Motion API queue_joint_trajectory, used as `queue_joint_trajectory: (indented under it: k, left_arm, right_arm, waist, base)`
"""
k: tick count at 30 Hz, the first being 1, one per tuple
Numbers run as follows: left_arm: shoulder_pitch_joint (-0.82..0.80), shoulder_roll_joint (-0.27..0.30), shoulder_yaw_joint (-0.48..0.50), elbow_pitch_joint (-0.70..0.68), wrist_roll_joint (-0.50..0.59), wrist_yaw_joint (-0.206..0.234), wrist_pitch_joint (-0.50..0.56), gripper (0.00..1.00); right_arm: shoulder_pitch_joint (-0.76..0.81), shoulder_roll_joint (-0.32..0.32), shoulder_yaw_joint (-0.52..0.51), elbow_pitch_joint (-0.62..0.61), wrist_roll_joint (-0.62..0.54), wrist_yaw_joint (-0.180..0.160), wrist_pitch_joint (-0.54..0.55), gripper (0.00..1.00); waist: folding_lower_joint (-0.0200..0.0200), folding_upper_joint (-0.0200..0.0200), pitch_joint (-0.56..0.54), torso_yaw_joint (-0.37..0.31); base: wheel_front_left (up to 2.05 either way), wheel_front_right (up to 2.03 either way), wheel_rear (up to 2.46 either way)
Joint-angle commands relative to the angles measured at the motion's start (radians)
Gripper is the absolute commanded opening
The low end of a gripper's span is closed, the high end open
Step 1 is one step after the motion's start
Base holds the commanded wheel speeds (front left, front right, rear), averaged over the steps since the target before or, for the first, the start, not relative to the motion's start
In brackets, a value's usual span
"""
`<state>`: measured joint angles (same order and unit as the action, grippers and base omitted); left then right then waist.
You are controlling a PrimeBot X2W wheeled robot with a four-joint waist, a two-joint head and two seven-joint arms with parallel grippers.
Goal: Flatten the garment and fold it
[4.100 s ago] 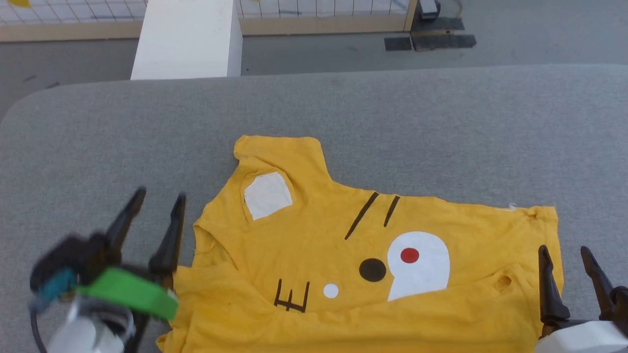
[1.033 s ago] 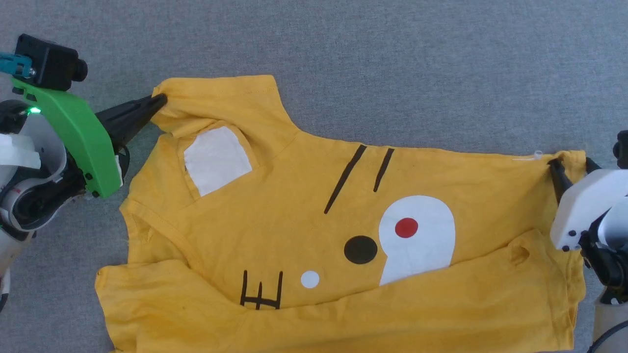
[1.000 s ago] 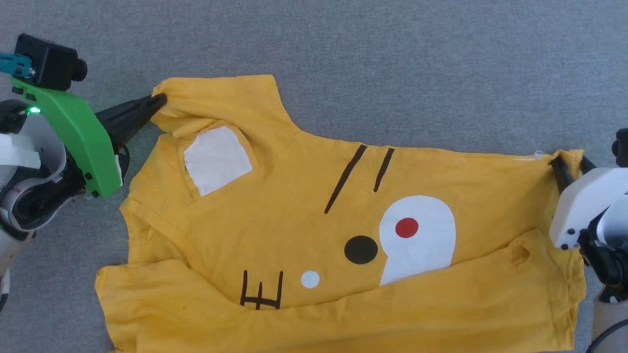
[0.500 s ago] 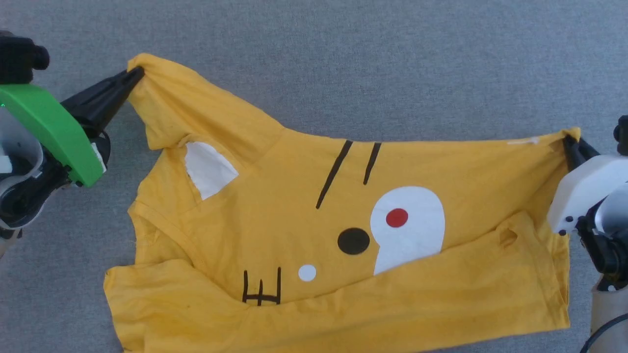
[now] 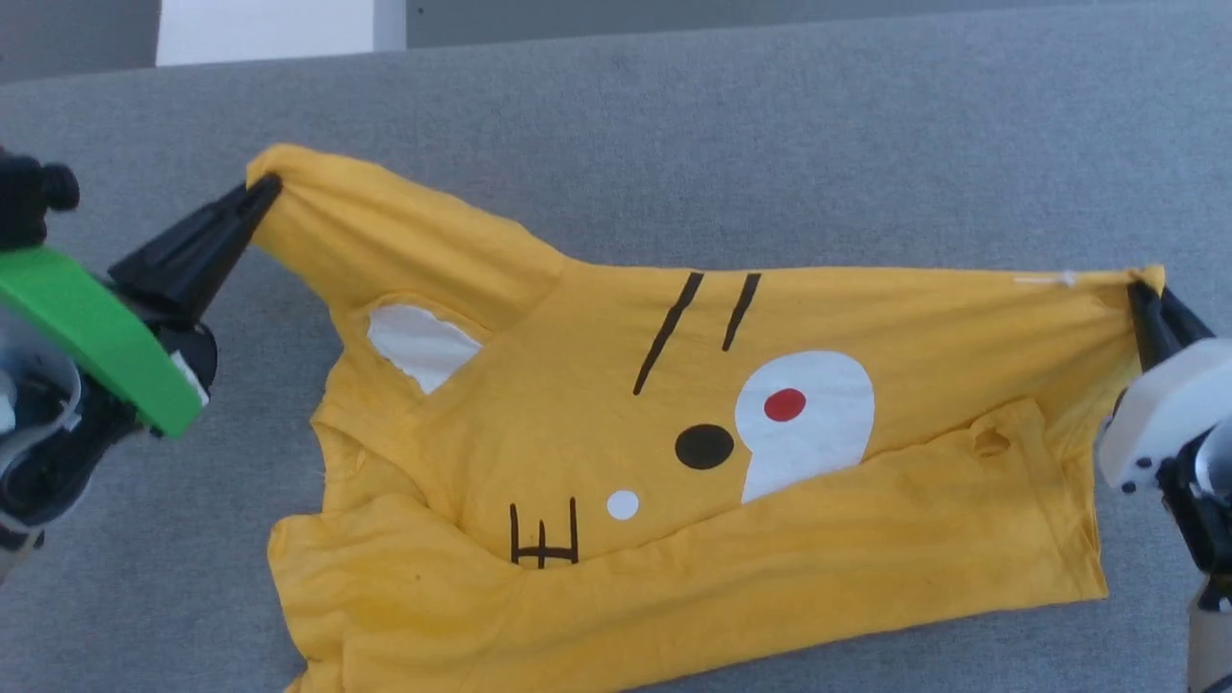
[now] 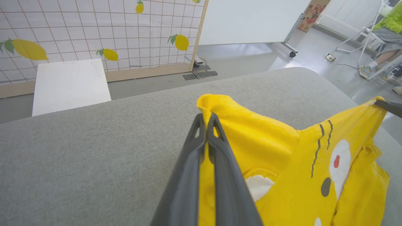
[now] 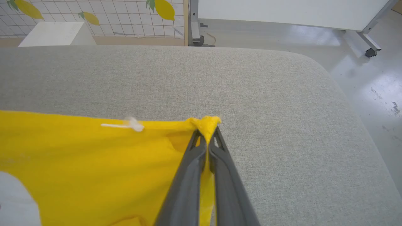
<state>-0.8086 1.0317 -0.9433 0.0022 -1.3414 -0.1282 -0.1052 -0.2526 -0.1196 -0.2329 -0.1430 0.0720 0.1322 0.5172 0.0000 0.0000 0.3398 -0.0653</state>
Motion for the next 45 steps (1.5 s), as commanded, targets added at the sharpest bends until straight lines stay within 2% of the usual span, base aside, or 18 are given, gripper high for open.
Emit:
queue_joint_trajectory:
  k: [1,5,12,17,21,26,30,38,40,41,43,44,45]
  left_arm:
    - [0.029,0.019,0.001,-0.015,-0.011,-0.002,-0.019,0.0]
    - [0.113,0.069,-0.016,-0.081,-0.034,0.003,-0.057,0.0]
    - [0.302,0.165,-0.05,-0.225,-0.109,0.064,-0.124,0.0]
    - [0.444,0.185,-0.068,-0.275,-0.168,0.099,-0.15,0.0]
    - [0.539,0.163,-0.056,-0.277,-0.199,0.103,-0.156,0.0]
    - [0.605,0.089,-0.034,-0.217,-0.185,0.093,-0.156,0.0]
    - [0.604,0.032,-0.058,-0.153,-0.157,0.088,-0.141,0.0]
    - [0.534,-0.077,-0.103,-0.012,-0.118,0.084,-0.046,0.0]
    - [0.518,-0.104,-0.107,0.018,-0.115,0.081,-0.034,0.0]
    - [0.51,-0.117,-0.108,0.033,-0.114,0.079,-0.029,0.15]
    - [0.499,-0.137,-0.109,0.059,-0.112,0.075,-0.026,0.37]
    - [0.496,-0.144,-0.108,0.066,-0.113,0.073,-0.025,0.42]
    - [0.494,-0.15,-0.108,0.072,-0.114,0.07,-0.026,0.62]
  right_arm:
    - [0.031,-0.004,-0.003,-0.011,0.013,-0.002,-0.01,0.0]
    - [0.128,0.005,-0.002,-0.046,0.072,-0.002,-0.009,0.0]
    - [0.338,0.012,-0.014,-0.102,0.198,-0.002,0.033,0.0]
    - [0.448,0.015,-0.05,-0.111,0.255,-0.002,0.058,0.0]
    - [0.499,0.007,-0.078,-0.102,0.247,-0.002,0.064,0.0]
    - [0.497,0.019,-0.074,-0.062,0.232,-0.002,0.05,0.0]
    - [0.467,0.026,-0.05,-0.011,0.212,-0.002,0.036,0.0]
    - [0.39,0.03,-0.006,0.115,0.17,-0.002,0.009,0.0]
    - [0.372,0.031,-0.002,0.145,0.163,-0.002,-0.001,0.23]
    - [0.364,0.031,-0.001,0.159,0.16,-0.002,-0.003,0.47]
    - [0.353,0.032,0.002,0.179,0.156,-0.002,-0.005,1.0]
    - [0.35,0.032,0.002,0.184,0.156,-0.002,-0.006,1.0]
    - [0.348,0.033,0.001,0.187,0.156,-0.002,-0.007,1.0]
  waist:
    - [0.0,0.0,-0.049,0.022]
    - [0.0,0.0,-0.09,0.03]
    - [0.0,0.0,-0.15,0.036]
    - [0.0,0.0,-0.164,0.041]
    - [0.0,0.0,-0.156,0.048]
    - [0.0,0.0,-0.146,0.06]
    - [0.0,0.0,-0.144,0.066]
    - [0.0,0.0,-0.144,0.067]
    - [0.0,0.0,-0.144,0.066]
    - [0.0,0.0,-0.145,0.066]
    - [0.0,0.0,-0.145,0.065]
    - [0.0,0.0,-0.145,0.065]
    - [0.0,0.0,-0.145,0.064]
  base:
    - [0.0,0.0,0.0]
    - [0.0,0.0,0.0]
    - [0.0,0.0,0.0]
    - [0.0,0.0,0.0]
    - [0.0,0.0,0.0]
    - [0.0,0.0,0.0]
    - [0.0,0.0,0.0]
    - [0.0,0.0,0.0]
    - [0.0,0.0,0.0]
    - [0.0,0.0,0.0]
    - [0.0,0.0,0.0]
    - [0.0,0.0,0.0]
    - [0.0,0.0,0.0]
